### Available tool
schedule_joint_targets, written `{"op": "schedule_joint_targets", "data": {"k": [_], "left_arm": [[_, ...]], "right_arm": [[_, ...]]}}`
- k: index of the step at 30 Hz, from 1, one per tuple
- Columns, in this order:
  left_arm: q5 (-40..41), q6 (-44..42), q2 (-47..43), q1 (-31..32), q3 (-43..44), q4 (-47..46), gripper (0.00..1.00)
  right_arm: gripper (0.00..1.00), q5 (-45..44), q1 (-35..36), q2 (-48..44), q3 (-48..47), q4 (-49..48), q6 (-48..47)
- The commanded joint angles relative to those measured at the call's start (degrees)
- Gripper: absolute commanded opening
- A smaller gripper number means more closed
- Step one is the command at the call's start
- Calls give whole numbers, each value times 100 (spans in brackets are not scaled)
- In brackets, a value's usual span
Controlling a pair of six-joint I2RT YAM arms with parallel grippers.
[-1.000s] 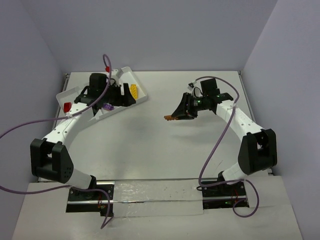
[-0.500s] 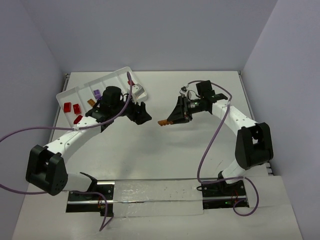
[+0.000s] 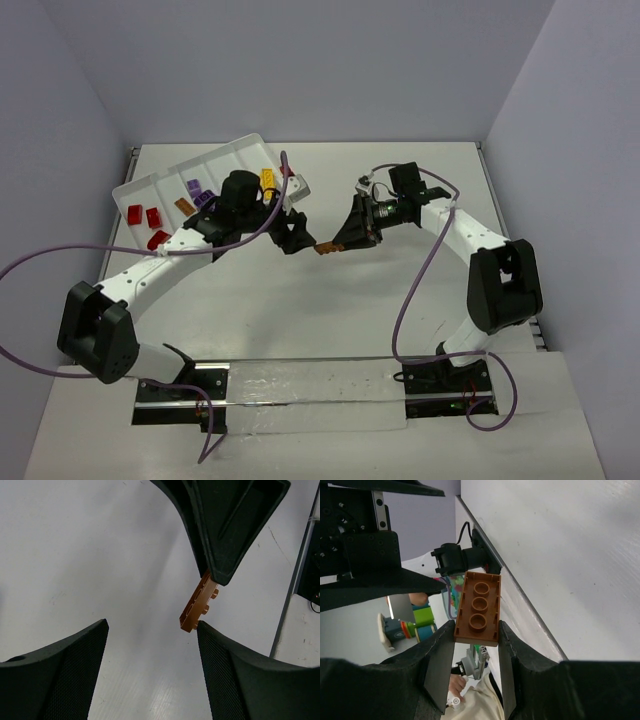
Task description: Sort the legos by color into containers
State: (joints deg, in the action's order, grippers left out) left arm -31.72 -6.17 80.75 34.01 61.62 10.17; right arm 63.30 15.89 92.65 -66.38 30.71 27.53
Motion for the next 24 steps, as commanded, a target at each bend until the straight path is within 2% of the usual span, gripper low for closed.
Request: {"op": "schedule_joint_targets", "data": {"k": [1,16,22,24], "left_arm": [[-501,-449,96,94,383,365,78],[-500,-605,463,528,757,816,75],[-421,-556,556,625,782,795,69],[-406,-535,564,642,773,751,64]], "right_arm": [[9,214,54,69,-194,-82,-72],[11,432,192,175,-407,-99,-35],[11,455,230,131,-446,-108,-19],[11,455,239,131,-446,-109,-19]]}}
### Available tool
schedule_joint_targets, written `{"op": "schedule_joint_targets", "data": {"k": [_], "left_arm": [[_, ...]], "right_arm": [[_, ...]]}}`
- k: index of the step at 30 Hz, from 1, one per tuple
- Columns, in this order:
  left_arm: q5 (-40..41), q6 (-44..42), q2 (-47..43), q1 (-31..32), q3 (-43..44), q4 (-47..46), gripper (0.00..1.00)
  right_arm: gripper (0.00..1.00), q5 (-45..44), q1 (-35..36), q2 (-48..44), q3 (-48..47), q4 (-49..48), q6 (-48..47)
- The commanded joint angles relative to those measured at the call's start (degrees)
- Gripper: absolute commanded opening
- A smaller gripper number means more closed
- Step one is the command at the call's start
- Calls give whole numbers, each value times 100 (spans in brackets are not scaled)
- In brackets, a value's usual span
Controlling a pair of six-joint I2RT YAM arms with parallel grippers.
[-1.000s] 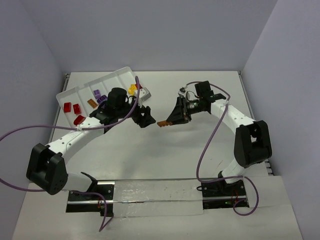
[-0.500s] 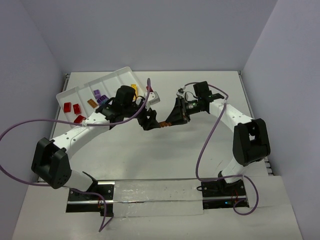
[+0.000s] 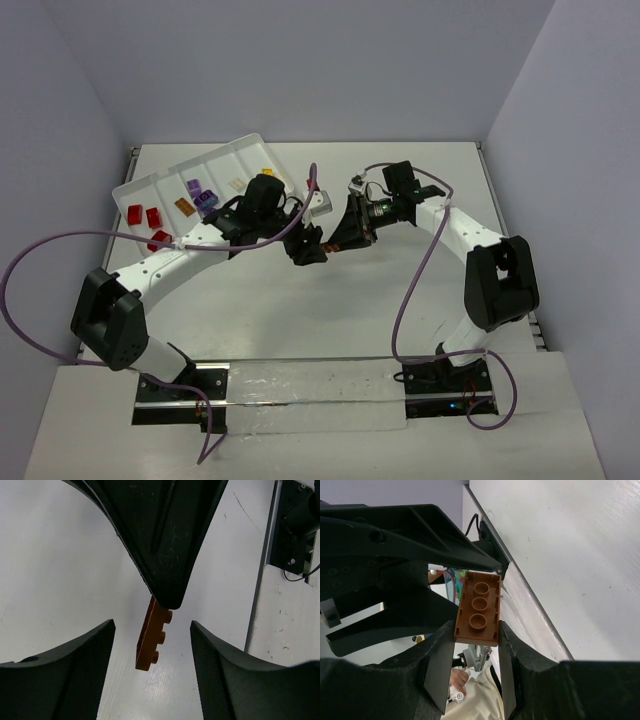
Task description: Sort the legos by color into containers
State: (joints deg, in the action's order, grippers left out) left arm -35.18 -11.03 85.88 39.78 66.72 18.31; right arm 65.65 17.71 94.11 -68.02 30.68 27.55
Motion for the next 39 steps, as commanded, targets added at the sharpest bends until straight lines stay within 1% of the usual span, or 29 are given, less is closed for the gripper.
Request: {"op": "schedule_joint_targets", "data": {"k": [1,6,8,9,11,14,19,20,21,22,23,24,25,26,27,28,29,34,37,38,39], "left_arm": [[-67,-49,60,65,287,-64,59],[-103,-57,142,102,403,64,44],[-112,-66,175,117,421,95,36],[-112,-67,176,118,422,105,35],[-129,-90,216,119,486,170,19],[-131,-118,269,135,581,304,1],[-184,-110,199,135,516,321,0],[-198,-110,163,135,479,307,0],[-177,-95,142,135,451,290,0],[-166,-55,117,135,410,265,0],[-150,-49,98,135,404,254,0],[-117,6,72,135,367,253,0],[-77,48,49,135,342,267,0],[-34,77,30,135,328,291,0],[-10,104,26,135,311,296,0],[19,141,13,135,275,328,0],[65,178,-4,135,244,346,0],[264,431,-184,86,-78,306,0],[624,752,-529,-26,-299,194,0],[806,906,-696,-123,-408,135,0],[1055,1212,-976,-356,-589,11,0]], "right_arm": [[11,213,57,-7,-282,-106,-6],[11,247,57,-9,-258,-194,70],[11,247,57,-6,-255,-194,66],[11,247,57,-6,-246,-202,66],[11,239,57,10,-222,-218,57],[11,229,57,4,-179,-269,122],[16,166,48,8,-164,-431,274],[18,152,48,3,-160,-477,315],[23,120,48,10,-166,-484,336],[28,108,41,11,-168,-491,369],[37,84,32,11,-160,-500,389],[50,7,24,-1,-165,-501,410],[59,-73,1,-21,-165,-498,427],[67,-149,-32,-45,-160,-494,441],[72,-228,-67,-71,-173,-472,444],[80,-404,-94,-121,-183,-390,431],[84,-544,-157,-169,-210,-336,420],[88,-1196,-529,-548,-217,-152,444],[89,-2266,-807,-873,-277,216,379],[89,-2665,-923,-1027,-302,309,353],[89,-2990,-1063,-1158,-272,331,384]]}}
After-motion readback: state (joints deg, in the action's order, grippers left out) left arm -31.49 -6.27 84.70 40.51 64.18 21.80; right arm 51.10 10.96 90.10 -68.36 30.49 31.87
